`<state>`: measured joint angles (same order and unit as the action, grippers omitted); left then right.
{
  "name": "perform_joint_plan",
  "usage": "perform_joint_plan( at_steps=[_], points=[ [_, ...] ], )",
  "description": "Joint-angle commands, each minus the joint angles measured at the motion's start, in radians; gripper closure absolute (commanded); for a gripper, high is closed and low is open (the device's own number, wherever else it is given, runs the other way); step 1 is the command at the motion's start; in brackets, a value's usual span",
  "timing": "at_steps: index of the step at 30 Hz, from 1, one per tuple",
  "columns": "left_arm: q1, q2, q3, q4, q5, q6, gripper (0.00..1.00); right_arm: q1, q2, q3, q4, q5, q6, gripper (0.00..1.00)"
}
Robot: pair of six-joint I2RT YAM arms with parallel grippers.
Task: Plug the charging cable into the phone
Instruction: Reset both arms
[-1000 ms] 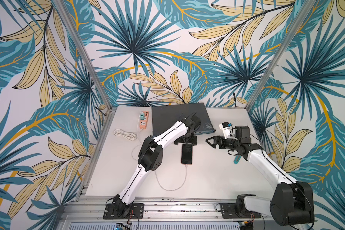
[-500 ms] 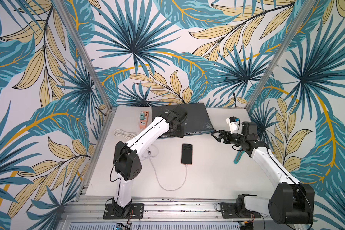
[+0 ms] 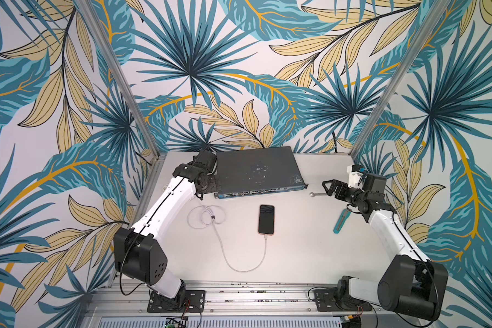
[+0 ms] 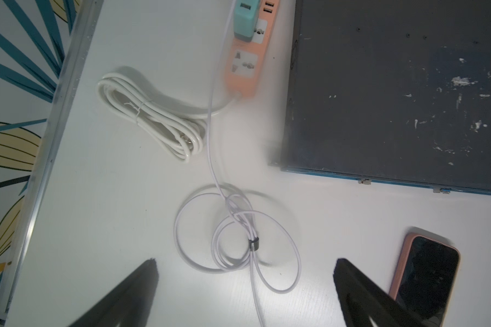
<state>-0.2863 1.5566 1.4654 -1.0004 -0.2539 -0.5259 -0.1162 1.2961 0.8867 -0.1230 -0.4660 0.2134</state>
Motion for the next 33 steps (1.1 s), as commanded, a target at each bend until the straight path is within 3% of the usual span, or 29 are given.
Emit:
perform_joint_plan(
  at_steps=[1,8,16,26,33],
  points=[
    [0.044,-0.050,-0.071,0.106,-0.025,0.057,0.00,-0.018,-0.029,-0.065,0.122,0.078,-0.011,0.00],
    [0.110,-0.129,-0.240,0.312,-0.020,0.120,0.00,-0.032,-0.091,-0.255,0.462,0.247,-0.016,0.00],
    [0.160,-0.158,-0.361,0.455,-0.054,0.187,0.00,-0.035,-0.067,-0.487,0.898,0.339,-0.026,0.00],
    [0.181,-0.256,-0.595,0.856,-0.105,0.410,0.00,-0.036,0.051,-0.594,1.166,0.382,-0.061,0.00],
    [0.288,-0.252,-0.761,1.085,0.023,0.400,0.00,-0.035,0.107,-0.631,1.293,0.398,-0.043,0.00]
  ],
)
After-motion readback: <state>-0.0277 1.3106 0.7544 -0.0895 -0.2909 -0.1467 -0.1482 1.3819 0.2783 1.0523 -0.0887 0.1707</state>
